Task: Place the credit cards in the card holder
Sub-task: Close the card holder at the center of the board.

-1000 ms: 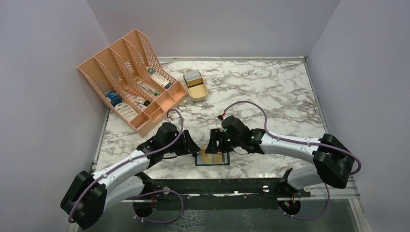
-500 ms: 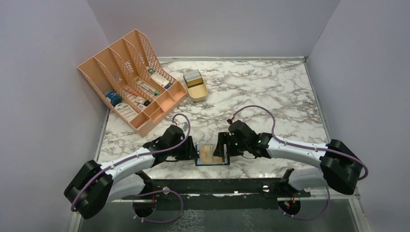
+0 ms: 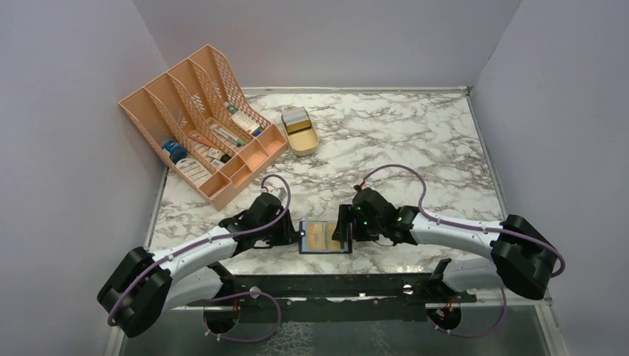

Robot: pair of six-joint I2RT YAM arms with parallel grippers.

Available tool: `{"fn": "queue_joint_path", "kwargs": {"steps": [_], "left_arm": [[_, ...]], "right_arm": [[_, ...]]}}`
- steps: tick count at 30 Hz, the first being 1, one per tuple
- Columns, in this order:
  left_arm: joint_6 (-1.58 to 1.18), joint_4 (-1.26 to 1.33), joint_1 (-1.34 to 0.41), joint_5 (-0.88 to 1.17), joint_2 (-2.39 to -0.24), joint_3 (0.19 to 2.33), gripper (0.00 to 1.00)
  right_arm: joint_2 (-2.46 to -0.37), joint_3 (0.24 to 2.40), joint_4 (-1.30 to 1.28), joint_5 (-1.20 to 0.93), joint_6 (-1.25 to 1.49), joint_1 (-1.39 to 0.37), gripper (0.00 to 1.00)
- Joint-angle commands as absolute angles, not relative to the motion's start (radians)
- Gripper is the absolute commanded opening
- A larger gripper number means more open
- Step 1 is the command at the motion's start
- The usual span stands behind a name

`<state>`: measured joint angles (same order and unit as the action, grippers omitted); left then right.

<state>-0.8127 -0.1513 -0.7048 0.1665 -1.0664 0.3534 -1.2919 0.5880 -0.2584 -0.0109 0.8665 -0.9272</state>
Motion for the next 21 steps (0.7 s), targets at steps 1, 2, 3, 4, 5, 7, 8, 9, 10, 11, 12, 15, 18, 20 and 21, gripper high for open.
{"fn": "queue_joint_path", "kwargs": {"steps": [1, 2, 3, 4, 5, 7, 8, 9, 10, 11, 12, 15, 18, 20, 21], "left_arm": [[-0.808, -0.230, -0.709, 0.065, -1.032, 0.372, 0.31], [-0.812, -0.235, -0.709, 0.057, -1.026, 0.371, 0.30], [-0.815, -0.239, -0.709, 0.050, -1.021, 0.371, 0.29], [-0.817, -0.243, -0.709, 0.045, -1.017, 0.372, 0.29], [-0.819, -0.246, -0.709, 0.042, -1.013, 0.370, 0.28], [-0.827, -0.249, -0.709, 0.039, -1.007, 0.372, 0.28], [-0.833, -0.249, -0.709, 0.044, -1.004, 0.371, 0.28], [-0.841, -0.244, -0.709, 0.053, -1.003, 0.369, 0.28], [-0.849, -0.231, -0.709, 0.073, -1.001, 0.365, 0.28], [-0.859, -0.215, -0.709, 0.096, -1.001, 0.358, 0.28], [-0.873, -0.190, -0.708, 0.123, -1.002, 0.349, 0.28], [-0.917, -0.108, -0.708, 0.195, -1.012, 0.314, 0.28], [-0.938, -0.059, -0.709, 0.228, -1.027, 0.290, 0.28], [-0.944, -0.023, -0.709, 0.248, -1.036, 0.274, 0.28], [-0.952, -0.007, -0.709, 0.258, -1.040, 0.266, 0.28]], "right_arm": [[-1.292, 0.580, -0.265, 0.032, 0.889, -0.920, 0.78], [-1.296, 0.577, -0.260, 0.030, 0.890, -0.920, 0.78], [-1.303, 0.576, -0.258, 0.029, 0.894, -0.920, 0.78], [-1.308, 0.573, -0.255, 0.026, 0.897, -0.920, 0.78], [-1.314, 0.571, -0.249, 0.021, 0.901, -0.920, 0.78], [-1.324, 0.566, -0.231, 0.004, 0.906, -0.920, 0.78], [-1.328, 0.564, -0.221, -0.005, 0.910, -0.920, 0.78], [-1.333, 0.562, -0.211, -0.016, 0.917, -0.920, 0.78], [-1.339, 0.561, -0.203, -0.024, 0.921, -0.920, 0.78], [-1.348, 0.561, -0.195, -0.029, 0.927, -0.920, 0.78], [-1.358, 0.562, -0.192, -0.035, 0.933, -0.920, 0.78], [-1.384, 0.570, -0.173, -0.064, 0.942, -0.920, 0.78], [-1.390, 0.563, -0.133, -0.100, 0.956, -0.920, 0.78], [-1.380, 0.550, -0.104, -0.114, 0.971, -0.920, 0.77], [-1.373, 0.545, -0.092, -0.118, 0.976, -0.919, 0.77]]}}
